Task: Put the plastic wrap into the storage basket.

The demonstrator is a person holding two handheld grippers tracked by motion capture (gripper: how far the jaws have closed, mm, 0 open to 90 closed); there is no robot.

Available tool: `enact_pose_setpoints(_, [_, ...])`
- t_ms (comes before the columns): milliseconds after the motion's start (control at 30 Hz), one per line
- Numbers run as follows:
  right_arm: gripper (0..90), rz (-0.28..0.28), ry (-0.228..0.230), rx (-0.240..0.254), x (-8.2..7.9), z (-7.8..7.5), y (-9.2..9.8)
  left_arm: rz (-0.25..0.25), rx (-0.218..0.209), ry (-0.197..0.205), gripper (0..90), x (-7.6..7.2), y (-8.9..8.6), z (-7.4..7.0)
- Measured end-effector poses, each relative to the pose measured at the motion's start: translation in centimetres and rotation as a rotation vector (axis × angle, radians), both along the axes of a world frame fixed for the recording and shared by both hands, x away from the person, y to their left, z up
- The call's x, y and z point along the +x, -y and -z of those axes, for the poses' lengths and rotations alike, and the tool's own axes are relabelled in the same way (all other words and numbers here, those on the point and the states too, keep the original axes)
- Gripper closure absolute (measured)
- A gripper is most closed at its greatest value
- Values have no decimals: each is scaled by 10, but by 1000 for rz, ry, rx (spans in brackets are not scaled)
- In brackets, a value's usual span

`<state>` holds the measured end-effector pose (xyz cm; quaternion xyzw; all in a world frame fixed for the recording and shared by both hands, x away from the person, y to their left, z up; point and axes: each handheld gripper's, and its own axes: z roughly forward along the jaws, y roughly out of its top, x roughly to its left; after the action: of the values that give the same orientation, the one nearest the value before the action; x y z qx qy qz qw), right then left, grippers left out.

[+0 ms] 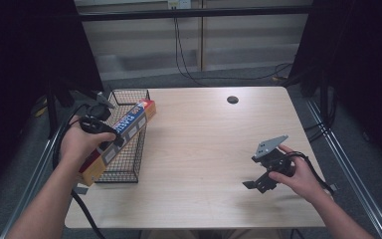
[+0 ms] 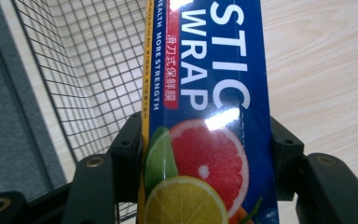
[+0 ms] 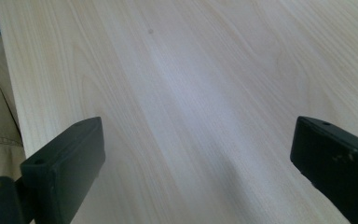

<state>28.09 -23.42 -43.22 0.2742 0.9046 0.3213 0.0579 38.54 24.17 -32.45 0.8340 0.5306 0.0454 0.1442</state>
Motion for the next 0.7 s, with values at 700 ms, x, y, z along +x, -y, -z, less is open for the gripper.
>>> enact_pose_setpoints(700, [27, -3, -6, 7, 0, 2, -2, -149, 6, 13, 439, 1, -23, 3])
